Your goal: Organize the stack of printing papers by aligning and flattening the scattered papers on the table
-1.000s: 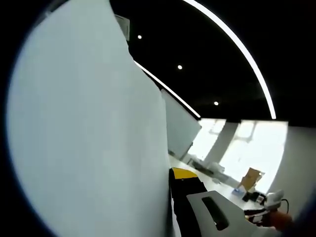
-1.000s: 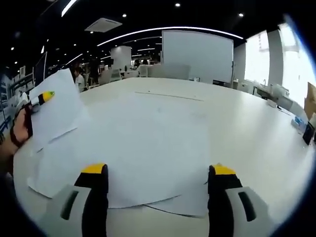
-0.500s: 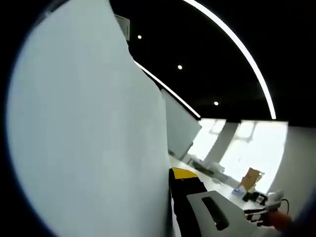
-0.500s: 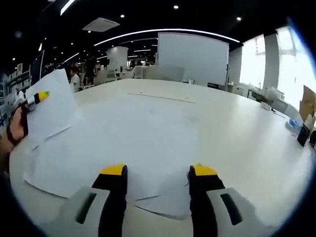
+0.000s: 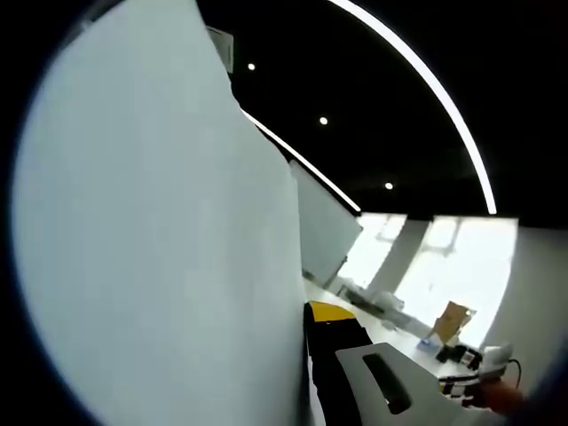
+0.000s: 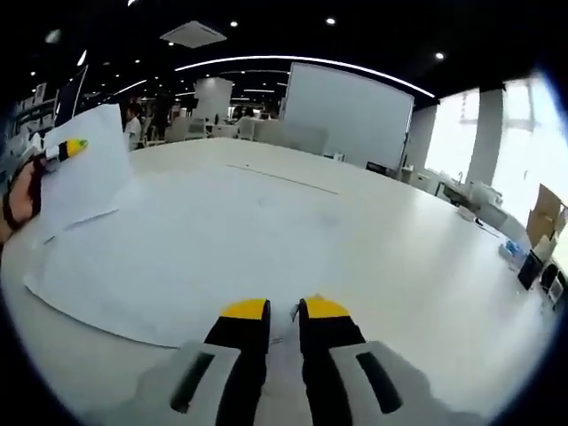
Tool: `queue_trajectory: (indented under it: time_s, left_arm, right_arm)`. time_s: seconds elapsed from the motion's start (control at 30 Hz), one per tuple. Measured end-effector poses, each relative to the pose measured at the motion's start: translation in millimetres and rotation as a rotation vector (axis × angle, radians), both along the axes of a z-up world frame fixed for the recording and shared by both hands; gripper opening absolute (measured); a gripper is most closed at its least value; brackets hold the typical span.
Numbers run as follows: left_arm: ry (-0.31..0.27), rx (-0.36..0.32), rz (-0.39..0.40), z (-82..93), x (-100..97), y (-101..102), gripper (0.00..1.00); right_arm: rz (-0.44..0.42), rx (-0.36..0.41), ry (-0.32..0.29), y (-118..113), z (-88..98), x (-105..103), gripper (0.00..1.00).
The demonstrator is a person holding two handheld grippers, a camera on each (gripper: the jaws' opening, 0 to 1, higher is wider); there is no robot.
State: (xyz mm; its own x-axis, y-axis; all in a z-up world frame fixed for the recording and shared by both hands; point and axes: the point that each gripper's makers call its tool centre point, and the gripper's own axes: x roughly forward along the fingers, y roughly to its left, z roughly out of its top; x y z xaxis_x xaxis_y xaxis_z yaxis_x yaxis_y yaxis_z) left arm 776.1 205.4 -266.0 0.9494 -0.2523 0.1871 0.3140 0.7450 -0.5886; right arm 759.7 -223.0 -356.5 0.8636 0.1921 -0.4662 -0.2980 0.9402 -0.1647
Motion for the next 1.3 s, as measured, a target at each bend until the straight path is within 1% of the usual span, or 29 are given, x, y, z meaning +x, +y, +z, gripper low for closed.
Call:
queue_trajectory:
  time_s: [0.13, 0.2, 0.23, 0.27, 0.3, 0.37, 0.47, 0.5, 0.6, 0.7, 0.77, 0.83, 0.93, 1.0, 1.3]
  left_arm:
    - [0.000, -0.004, 0.000, 0.2, -0.2, 0.2, 0.06]
    - [0.000, 0.000, 0.000, 0.4, -0.5, -1.1, 0.06]
    - [0.001, 0.004, 0.000, 0.2, -0.6, -1.6, 0.06]
    - [0.001, 0.006, 0.000, 0.3, -0.7, -1.7, 0.06]
    - [0.001, 0.006, 0.000, 0.3, -0.7, -1.7, 0.06]
    - [0.001, 0.006, 0.001, 0.6, -1.2, -2.0, 0.06]
    - [0.001, 0.004, 0.002, 1.1, -2.0, -2.2, 0.06]
    - [0.000, 0.002, 0.002, 1.1, -2.0, -1.8, 0.06]
    - [0.001, 0.004, 0.002, 1.0, -1.7, -1.5, 0.06]
    - [0.002, 0.008, 0.000, 0.9, -1.4, -1.9, 0.06]
    - [0.002, 0.009, 0.000, 0.8, -1.3, -1.7, 0.06]
    - [0.002, 0.007, 0.000, 0.8, -1.2, -1.1, 0.06]
    - [0.002, 0.005, -0.002, 0.8, -1.1, -0.9, 0.06]
    - [0.002, 0.004, -0.002, 0.8, -1.1, -0.6, 0.06]
    - [0.002, 0.005, -0.003, 0.5, -0.9, -0.6, 0.06]
  right_arm:
    - [0.001, 0.025, -0.006, -2.3, 1.8, 1.1, 0.02]
    - [0.004, 0.046, -0.006, 0.1, 4.2, 2.4, 0.04]
    - [0.007, 0.059, -0.005, 2.7, 5.5, 0.2, 0.09]
    - [0.007, 0.087, -0.004, 5.6, 6.2, 0.3, 0.19]
    - [0.011, 0.106, 0.000, 8.7, 7.3, -1.7, 0.25]
    - [0.010, 0.115, 0.008, 9.4, 7.7, -2.5, 0.36]
    - [0.013, 0.132, 0.012, 12.2, 9.3, -4.8, 0.47]
    - [0.021, 0.149, 0.019, 14.9, 10.0, -7.1, 0.47]
    - [0.034, 0.134, 0.023, 15.9, 9.9, -9.8, 0.43]
    - [0.029, 0.131, 0.026, 12.3, 7.9, -10.1, 0.32]
    - [0.025, 0.136, 0.038, 10.1, 5.8, -10.5, 0.27]
    - [0.013, 0.141, 0.049, 6.9, 2.7, -9.9, 0.27]
    - [-0.002, 0.179, 0.060, 5.3, 1.9, -9.8, 0.25]
    - [-0.002, 0.174, 0.058, 5.2, 1.9, -10.0, 0.22]
    - [-0.005, 0.169, 0.054, 5.6, 1.5, -10.4, 0.16]
